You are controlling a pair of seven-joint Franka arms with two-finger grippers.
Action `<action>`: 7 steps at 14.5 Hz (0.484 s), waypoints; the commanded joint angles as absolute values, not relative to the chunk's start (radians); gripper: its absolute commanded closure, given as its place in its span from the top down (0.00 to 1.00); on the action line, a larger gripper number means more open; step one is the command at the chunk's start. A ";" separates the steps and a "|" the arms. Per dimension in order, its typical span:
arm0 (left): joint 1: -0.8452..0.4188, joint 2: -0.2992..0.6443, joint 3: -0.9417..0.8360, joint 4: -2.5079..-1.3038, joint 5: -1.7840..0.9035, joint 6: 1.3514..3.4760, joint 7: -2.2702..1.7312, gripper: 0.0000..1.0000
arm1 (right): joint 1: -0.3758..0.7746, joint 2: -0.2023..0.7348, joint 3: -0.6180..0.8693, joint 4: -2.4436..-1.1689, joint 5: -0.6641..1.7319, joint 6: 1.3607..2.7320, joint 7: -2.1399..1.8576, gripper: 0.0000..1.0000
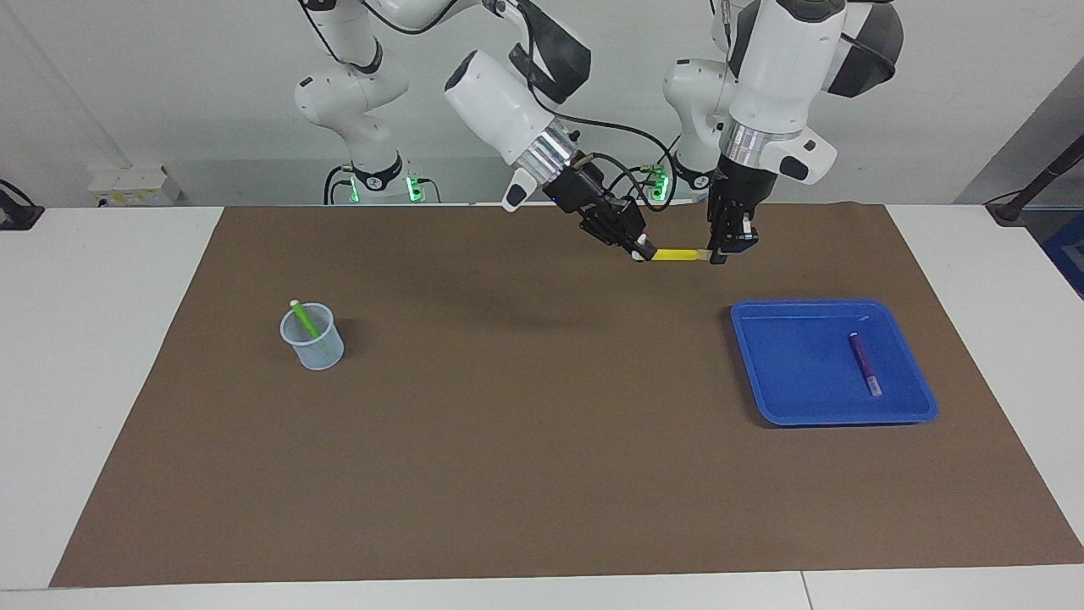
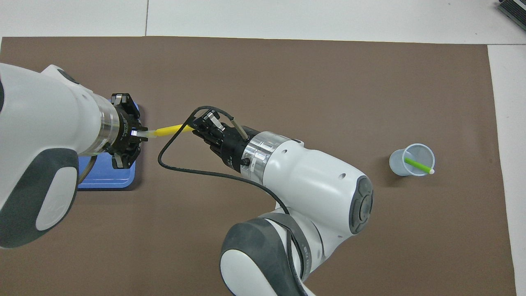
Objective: Transfer and insert pens with both arms
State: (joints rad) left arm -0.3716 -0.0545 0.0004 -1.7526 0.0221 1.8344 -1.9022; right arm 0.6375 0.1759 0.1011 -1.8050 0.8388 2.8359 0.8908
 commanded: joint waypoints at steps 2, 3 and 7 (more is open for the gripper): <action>-0.387 -0.091 0.008 -1.775 0.041 1.835 -1.927 0.00 | 0.635 0.190 0.107 -1.798 0.862 2.838 0.880 0.00; -0.387 -0.091 0.008 -1.775 0.041 1.833 -1.928 0.00 | 0.635 0.190 0.107 -1.798 0.867 2.838 0.879 0.00; -0.387 -0.092 0.008 -1.772 0.041 1.835 -1.950 0.00 | 0.634 0.190 0.107 -1.798 0.867 2.835 0.874 0.00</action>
